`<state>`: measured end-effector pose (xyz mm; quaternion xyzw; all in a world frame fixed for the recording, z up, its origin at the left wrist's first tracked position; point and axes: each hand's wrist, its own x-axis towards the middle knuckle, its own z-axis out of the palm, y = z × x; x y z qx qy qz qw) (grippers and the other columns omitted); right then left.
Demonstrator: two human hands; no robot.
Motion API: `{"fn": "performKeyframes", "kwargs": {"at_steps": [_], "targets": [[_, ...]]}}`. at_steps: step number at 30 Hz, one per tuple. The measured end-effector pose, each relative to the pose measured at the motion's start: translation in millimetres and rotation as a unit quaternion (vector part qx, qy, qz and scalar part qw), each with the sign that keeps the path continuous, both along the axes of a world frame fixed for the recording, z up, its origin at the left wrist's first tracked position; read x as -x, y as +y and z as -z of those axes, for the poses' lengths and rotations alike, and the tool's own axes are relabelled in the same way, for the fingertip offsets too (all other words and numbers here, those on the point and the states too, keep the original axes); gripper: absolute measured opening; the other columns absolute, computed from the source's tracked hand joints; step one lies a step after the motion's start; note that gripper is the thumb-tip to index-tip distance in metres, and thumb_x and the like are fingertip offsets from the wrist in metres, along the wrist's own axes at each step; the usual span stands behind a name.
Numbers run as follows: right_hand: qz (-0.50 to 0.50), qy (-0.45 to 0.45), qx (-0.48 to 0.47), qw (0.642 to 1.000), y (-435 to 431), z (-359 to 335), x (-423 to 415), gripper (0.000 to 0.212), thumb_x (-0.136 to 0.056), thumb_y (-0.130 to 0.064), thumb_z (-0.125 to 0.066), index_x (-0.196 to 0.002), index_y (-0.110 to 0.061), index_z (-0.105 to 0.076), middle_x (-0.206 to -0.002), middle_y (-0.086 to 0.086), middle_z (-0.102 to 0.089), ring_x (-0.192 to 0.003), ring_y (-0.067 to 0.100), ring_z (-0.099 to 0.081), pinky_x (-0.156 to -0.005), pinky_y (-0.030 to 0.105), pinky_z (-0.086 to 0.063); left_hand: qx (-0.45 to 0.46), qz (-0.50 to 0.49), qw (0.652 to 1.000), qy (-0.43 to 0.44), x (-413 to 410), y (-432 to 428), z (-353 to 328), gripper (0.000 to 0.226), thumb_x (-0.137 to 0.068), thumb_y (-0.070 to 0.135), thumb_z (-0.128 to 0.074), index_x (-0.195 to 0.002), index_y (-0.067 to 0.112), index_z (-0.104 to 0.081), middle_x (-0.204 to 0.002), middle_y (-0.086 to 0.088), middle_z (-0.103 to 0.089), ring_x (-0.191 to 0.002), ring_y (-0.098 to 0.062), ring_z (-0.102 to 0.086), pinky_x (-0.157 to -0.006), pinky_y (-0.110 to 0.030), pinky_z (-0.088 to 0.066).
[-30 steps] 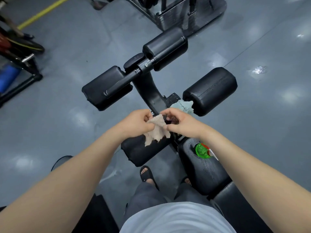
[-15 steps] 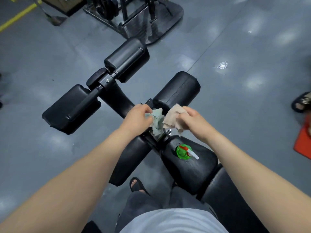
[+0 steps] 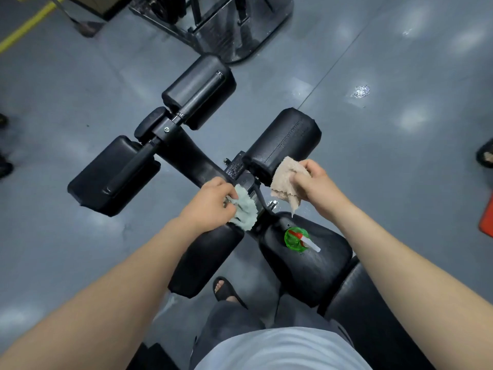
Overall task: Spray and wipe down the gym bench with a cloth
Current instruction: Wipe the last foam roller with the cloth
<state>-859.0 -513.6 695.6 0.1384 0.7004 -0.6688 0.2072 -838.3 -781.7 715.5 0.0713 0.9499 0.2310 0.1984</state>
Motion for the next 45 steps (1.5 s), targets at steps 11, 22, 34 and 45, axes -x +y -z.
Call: {"fn": "performKeyframes", "kwargs": {"at_steps": [11, 22, 34, 45], "targets": [[0.126, 0.033, -0.003, 0.991, 31, 5, 35, 0.026, -0.085, -0.001, -0.05, -0.097, -0.021, -0.061, -0.067, 0.003, -0.06, -0.056, 0.023, -0.055, -0.054, 0.031, -0.048, -0.019, -0.144, 0.986, 0.078, 59, 65, 9, 0.038, -0.102, 0.028, -0.044, -0.136, 0.014, -0.054, -0.137, -0.003, -0.054, -0.131, -0.022, -0.044, -0.103, -0.037, -0.039], [0.06, 0.222, -0.322, 0.918, 33, 25, 121, 0.038, -0.091, -0.011, -0.048, -0.118, -0.026, -0.07, -0.102, 0.001, -0.053, -0.09, 0.003, -0.047, -0.09, 0.022, -0.044, -0.007, -0.141, 0.99, -0.021, 70, 71, 37, 0.064, -0.108, 0.052, -0.022, -0.163, 0.021, -0.013, -0.166, -0.004, -0.025, -0.151, -0.024, -0.026, -0.118, -0.045, -0.027], [0.078, 0.265, -0.361, 0.891, 16, 42, 113, 0.037, -0.086, -0.005, -0.045, -0.113, -0.012, -0.07, -0.108, 0.015, -0.059, -0.096, 0.032, -0.06, -0.079, 0.025, -0.041, 0.009, -0.167, 0.986, 0.022, 60, 70, 51, 0.06, -0.106, 0.058, -0.017, -0.16, 0.033, -0.022, -0.165, 0.008, -0.028, -0.146, -0.021, -0.035, -0.113, -0.049, -0.031], [0.004, 0.306, -0.332, 0.892, -3, 53, 82, 0.037, -0.085, 0.001, -0.048, -0.111, -0.01, -0.073, -0.106, 0.013, -0.062, -0.096, 0.031, -0.061, -0.08, 0.031, -0.047, 0.006, -0.174, 0.984, 0.037, 61, 72, 52, 0.056, -0.108, 0.051, -0.017, -0.16, 0.032, -0.026, -0.163, 0.008, -0.031, -0.142, -0.022, -0.04, -0.112, -0.048, -0.032]]}}
